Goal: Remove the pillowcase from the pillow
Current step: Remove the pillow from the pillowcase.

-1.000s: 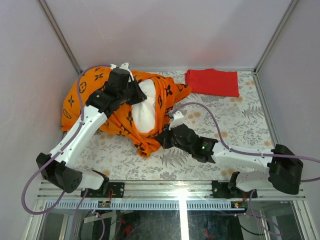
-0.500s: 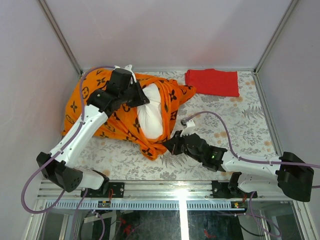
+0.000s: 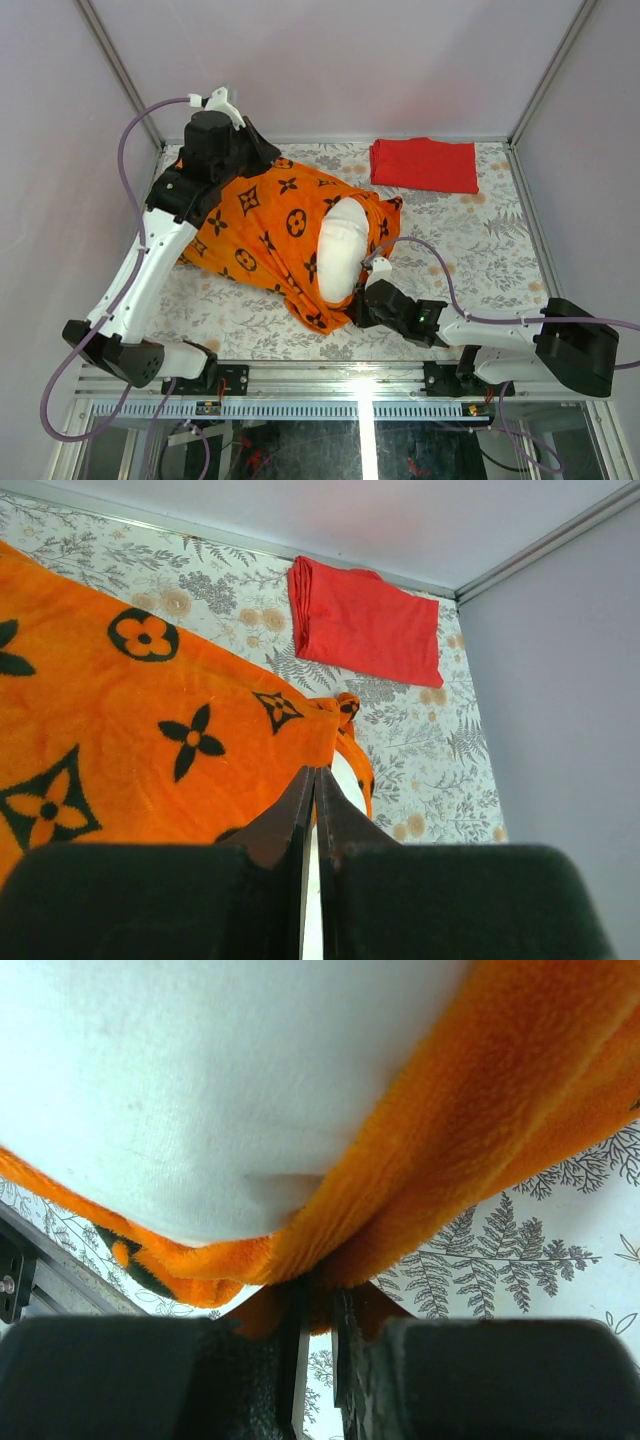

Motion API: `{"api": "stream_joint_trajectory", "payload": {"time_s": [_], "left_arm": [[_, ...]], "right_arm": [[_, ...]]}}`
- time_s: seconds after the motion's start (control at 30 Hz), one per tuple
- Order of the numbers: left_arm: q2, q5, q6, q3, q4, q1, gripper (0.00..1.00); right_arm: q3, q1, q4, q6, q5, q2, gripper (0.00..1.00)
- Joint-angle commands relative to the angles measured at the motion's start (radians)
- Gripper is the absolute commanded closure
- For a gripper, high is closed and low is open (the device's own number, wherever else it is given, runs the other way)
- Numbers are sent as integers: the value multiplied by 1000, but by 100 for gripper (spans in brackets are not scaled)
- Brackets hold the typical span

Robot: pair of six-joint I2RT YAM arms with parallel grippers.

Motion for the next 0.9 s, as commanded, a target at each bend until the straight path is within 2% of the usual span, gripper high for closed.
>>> {"api": "stream_joint_trajectory", "payload": {"time_s": [0.0, 0.1, 0.13, 0.23, 0.27, 0.3, 0.33, 0.53, 0.73, 0.87], "left_arm": [[11, 4, 75, 12, 35, -70, 100], [28, -89, 118, -18, 32, -214, 100], [36, -116, 122, -31, 32, -257, 95], [51, -167, 115, -78, 40, -361, 55], [51, -183, 105, -99, 52, -387, 28], [47, -196, 95, -124, 64, -410, 10], [43, -208, 84, -147, 83, -436, 2], [29, -235, 36, -295, 143, -489, 0], [63, -89, -44, -430, 285, -492, 0], [122, -53, -74, -462, 357, -492, 0]], "right_arm": [[23, 7, -100, -21, -9, 15, 85], [33, 8, -96, -28, -1, 18, 85], [34, 7, -94, -29, 0, 15, 85], [33, 8, -101, -29, 11, -2, 85], [30, 7, -107, -27, 16, -11, 84], [27, 7, -113, -26, 23, -21, 84], [20, 7, -117, -23, 30, -34, 84], [-29, 7, -130, -7, 69, -113, 83], [-45, 8, -137, -2, 87, -130, 82], [-39, 8, -148, -5, 85, -125, 82]]}}
